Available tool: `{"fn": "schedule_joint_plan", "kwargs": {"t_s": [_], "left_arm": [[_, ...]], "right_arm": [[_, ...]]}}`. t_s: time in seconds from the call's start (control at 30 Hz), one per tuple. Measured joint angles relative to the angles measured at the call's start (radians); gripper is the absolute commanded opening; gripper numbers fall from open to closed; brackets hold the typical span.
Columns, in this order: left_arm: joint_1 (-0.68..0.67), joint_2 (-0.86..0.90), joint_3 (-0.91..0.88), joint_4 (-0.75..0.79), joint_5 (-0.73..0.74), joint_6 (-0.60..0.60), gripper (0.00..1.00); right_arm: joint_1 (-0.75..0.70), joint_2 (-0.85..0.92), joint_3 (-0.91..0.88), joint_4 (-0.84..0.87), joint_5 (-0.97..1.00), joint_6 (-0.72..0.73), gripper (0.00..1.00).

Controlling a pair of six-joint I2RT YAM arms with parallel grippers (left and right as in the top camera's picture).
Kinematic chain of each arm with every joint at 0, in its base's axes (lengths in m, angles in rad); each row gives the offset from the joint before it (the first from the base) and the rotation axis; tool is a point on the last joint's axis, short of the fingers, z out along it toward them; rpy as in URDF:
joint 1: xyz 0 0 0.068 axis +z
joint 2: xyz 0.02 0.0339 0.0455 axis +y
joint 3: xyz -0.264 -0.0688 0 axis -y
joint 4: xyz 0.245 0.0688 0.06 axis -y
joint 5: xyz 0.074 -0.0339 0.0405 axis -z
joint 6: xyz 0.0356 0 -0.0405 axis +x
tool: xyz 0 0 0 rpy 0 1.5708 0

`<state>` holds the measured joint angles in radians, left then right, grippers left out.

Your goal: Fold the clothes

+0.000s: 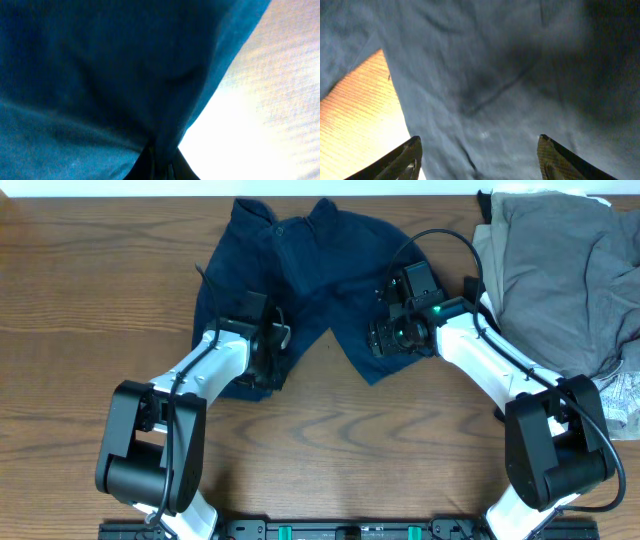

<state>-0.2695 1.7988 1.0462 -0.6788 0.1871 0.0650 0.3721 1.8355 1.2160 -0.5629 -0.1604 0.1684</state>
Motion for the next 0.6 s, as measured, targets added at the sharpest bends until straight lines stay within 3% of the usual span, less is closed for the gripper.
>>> {"fn": "schedule_joint_plan", "kwargs": {"t_s": [0.27,0.6], "left_arm": [[-0.001,-0.015,0.198,-0.369,0.000,-0.069,0.07],[-0.001,-0.048,0.266,-0.646,0.005,-0.120,0.07]], "right_arm": [[0.000,0.000,0.000,-0.045,-0.006,0.001,0.70],[0.000,0.000,0.000,-0.145,-0.059,0.003,0.70]]}}
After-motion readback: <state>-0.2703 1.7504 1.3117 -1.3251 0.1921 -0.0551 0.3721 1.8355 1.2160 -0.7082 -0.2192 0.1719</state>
